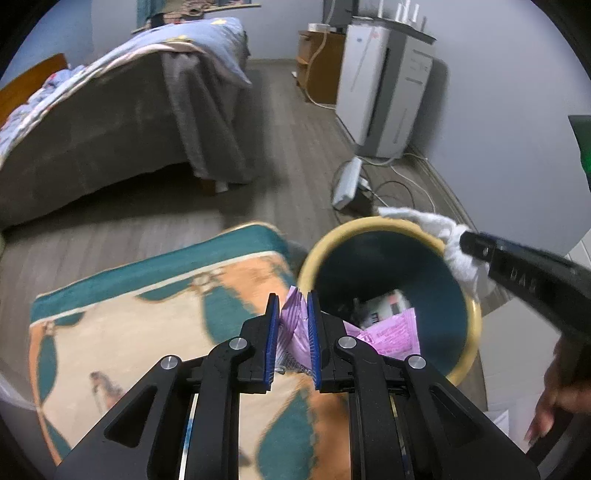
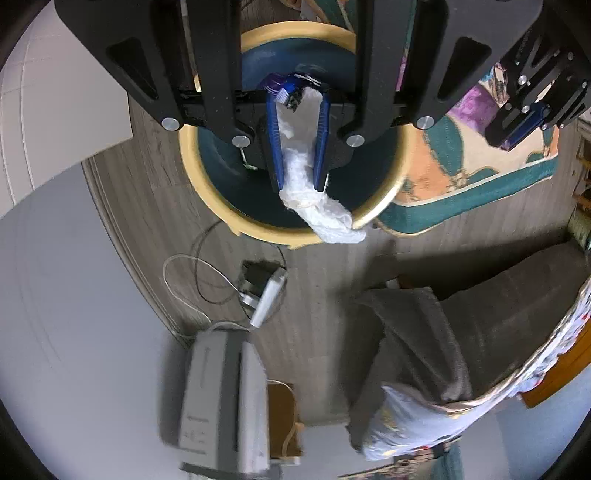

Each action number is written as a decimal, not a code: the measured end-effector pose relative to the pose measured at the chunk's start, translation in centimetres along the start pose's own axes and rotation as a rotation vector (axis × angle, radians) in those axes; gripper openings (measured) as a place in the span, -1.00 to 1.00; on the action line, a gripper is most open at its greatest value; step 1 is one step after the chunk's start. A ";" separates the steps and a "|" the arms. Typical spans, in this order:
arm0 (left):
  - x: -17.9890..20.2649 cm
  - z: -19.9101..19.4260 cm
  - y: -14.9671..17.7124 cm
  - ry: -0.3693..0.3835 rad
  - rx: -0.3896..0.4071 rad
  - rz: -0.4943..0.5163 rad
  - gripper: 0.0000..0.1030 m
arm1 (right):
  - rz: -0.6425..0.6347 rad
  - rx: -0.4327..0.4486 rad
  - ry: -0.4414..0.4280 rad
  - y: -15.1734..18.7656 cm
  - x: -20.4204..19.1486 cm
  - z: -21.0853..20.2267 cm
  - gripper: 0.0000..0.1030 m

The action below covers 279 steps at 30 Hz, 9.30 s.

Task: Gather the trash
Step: 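Carry the packet and tissue over the bin and open both tools to drop them, then move both tools back over the remaining trash on the cushion, then grasp the blue face mask with the left tool while the right tool grasps the blue glove, then carry the mask and glove over the bin and open both tools to drop them, then move the left tool back over the red-and-white paper cup on the cushion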

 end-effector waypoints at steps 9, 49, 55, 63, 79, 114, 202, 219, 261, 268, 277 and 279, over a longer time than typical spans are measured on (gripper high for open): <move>4.1 3.0 -1.7 0.007 0.004 0.073 -0.67 | 0.062 -0.021 0.042 0.3 3.2 1.1 -0.68; -14.1 -6.1 5.2 -0.196 0.083 -0.077 0.88 | -0.022 0.194 0.085 -2.3 -4.5 -6.3 0.89; -19.3 -10.2 8.1 -0.267 0.092 -0.147 0.88 | -0.097 0.216 0.038 -1.7 -9.2 -7.2 0.89; -21.4 -12.8 10.5 -0.282 0.154 -0.161 0.90 | -0.109 0.218 -0.026 -0.1 -13.3 -8.0 0.89; -28.0 -11.0 16.2 -0.250 0.076 -0.283 0.90 | -0.291 0.016 -0.160 8.4 -24.9 -4.2 0.89; -22.4 0.2 21.4 -0.088 -0.273 0.009 -0.81 | -0.430 -0.408 -0.200 18.4 -26.1 5.2 -0.51; 6.8 -2.8 5.5 0.143 0.067 0.309 -0.89 | -0.053 0.049 -0.137 -2.3 3.3 -3.8 -0.57; 9.7 3.0 3.8 0.140 -0.028 0.333 -0.89 | 0.035 -0.078 -0.157 0.1 5.4 1.6 -0.57; -1.5 -4.5 2.2 0.046 0.128 0.129 0.89 | 0.073 0.012 -0.092 -1.7 3.5 -1.3 0.89; -8.0 -9.9 3.9 -0.088 0.160 0.100 0.90 | -0.049 0.006 -0.197 -0.5 -4.6 -3.3 0.89; -16.9 -13.7 9.2 -0.154 0.158 -0.080 0.90 | -0.268 -0.052 -0.250 4.1 -15.3 -3.9 0.89; -18.2 -12.8 11.0 -0.166 0.134 -0.099 0.90 | -0.308 -0.065 -0.252 5.2 -17.3 -3.7 0.89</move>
Point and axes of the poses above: each gripper's, at about its wrist camera, not at the fingertips, and z roughly the way its jaws point, x to its right, y to its underside, the point moved 10 cm from there along z, roughly the way its jaws point, and after that the axes turned 5 degrees about -x, right-handed, at the moved point
